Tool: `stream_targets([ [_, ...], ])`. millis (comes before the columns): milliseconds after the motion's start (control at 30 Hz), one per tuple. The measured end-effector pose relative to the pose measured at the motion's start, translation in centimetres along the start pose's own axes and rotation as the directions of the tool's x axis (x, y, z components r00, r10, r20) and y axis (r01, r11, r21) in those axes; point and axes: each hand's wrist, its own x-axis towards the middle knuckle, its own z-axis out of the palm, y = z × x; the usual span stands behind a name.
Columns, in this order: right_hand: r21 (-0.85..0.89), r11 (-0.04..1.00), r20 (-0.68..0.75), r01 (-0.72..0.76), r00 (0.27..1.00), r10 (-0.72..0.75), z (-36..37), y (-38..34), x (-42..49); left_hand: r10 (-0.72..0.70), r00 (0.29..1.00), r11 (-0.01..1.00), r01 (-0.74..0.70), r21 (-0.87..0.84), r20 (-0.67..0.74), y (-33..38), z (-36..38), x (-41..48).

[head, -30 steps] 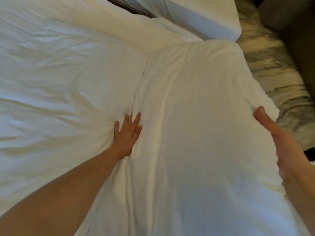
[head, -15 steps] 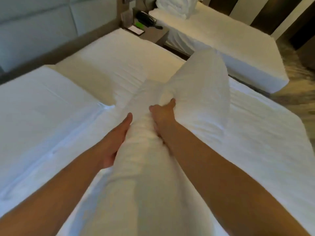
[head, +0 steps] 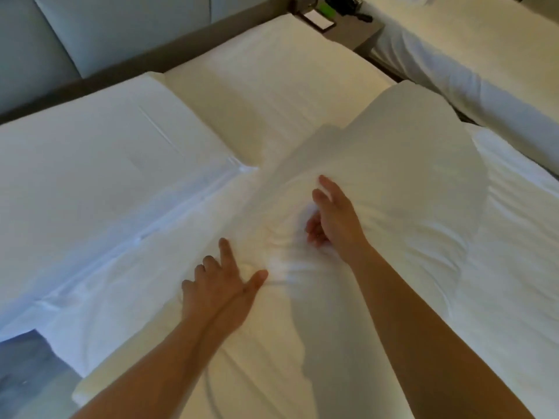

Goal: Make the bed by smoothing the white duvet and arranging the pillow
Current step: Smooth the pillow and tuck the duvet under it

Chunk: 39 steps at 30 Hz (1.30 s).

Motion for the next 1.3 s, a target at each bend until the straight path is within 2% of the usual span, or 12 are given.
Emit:
stream_targets([
  [33, -0.208, 0.969, -0.108, 0.133, 0.981, -0.158, -1.6, 0.5, 0.6, -0.004, 1.000, 1.000, 0.004, 0.012, -0.022, -0.1, 0.6, 0.1],
  [67, -0.457, 0.861, -0.172, 0.225, 0.927, -0.333, -3.2, 1.1, 1.3, -0.014, 1.000, 1.000, 0.015, 0.014, -0.028, -0.2, 1.1, 0.2],
  [133, -0.795, 0.576, -0.180, 0.188, 0.835, -0.520, -6.4, 2.1, 2.9, -0.012, 1.000, 0.999, 0.011, -0.032, -0.016, -0.7, 1.3, 0.4],
  [267, -0.855, 0.517, -0.159, 0.043, 0.927, -0.340, -11.1, 1.5, 6.8, 0.025, 1.000, 0.989, -0.024, -0.147, 0.006, -2.4, -0.1, 0.4],
  [367, -0.889, 0.445, -0.028, 0.105, 0.958, -0.284, -11.6, 0.6, 9.0, -0.028, 0.994, 0.967, 0.002, -0.255, -0.101, -5.7, -1.1, -1.9],
  [500, -0.907, 0.373, 0.093, 0.197, 0.956, -0.279, -7.4, 0.3, 10.6, -0.124, 0.992, 0.928, 0.122, -0.352, 0.016, -8.2, 1.0, -2.4],
  [600, -0.911, 0.373, 0.091, 0.178, 0.967, -0.239, -5.4, 0.4, 12.0, -0.120, 0.992, 0.907, 0.129, -0.400, 0.047, -8.1, 1.2, 0.2],
  [733, -0.910, 0.392, 0.060, 0.138, 0.977, -0.203, -6.0, 1.6, 12.6, -0.020, 1.000, 0.762, 0.003, -0.648, -0.019, -2.0, -3.6, 6.3],
  [833, -0.922, 0.373, 0.029, 0.106, 0.978, -0.205, -6.6, 2.5, 12.2, 0.162, 0.986, 0.785, -0.113, -0.609, 0.025, 7.6, -7.8, 14.1],
  [1000, -0.905, 0.420, -0.041, 0.061, 0.973, -0.228, -6.7, 2.2, 11.8, 0.254, 0.965, 0.864, -0.194, -0.465, 0.069, 18.9, -9.2, 21.5],
  [1133, -0.919, 0.387, -0.173, -0.082, 0.963, -0.206, -7.7, 3.5, 10.1, 0.317, 0.945, 0.918, -0.326, -0.228, -0.075, 20.9, -6.7, 22.4],
  [1300, -0.806, 0.574, -0.329, -0.143, 0.914, -0.235, -9.1, 2.4, 8.8, 0.373, 0.871, 0.805, -0.475, -0.356, -0.319, 19.6, -10.0, 23.8],
])
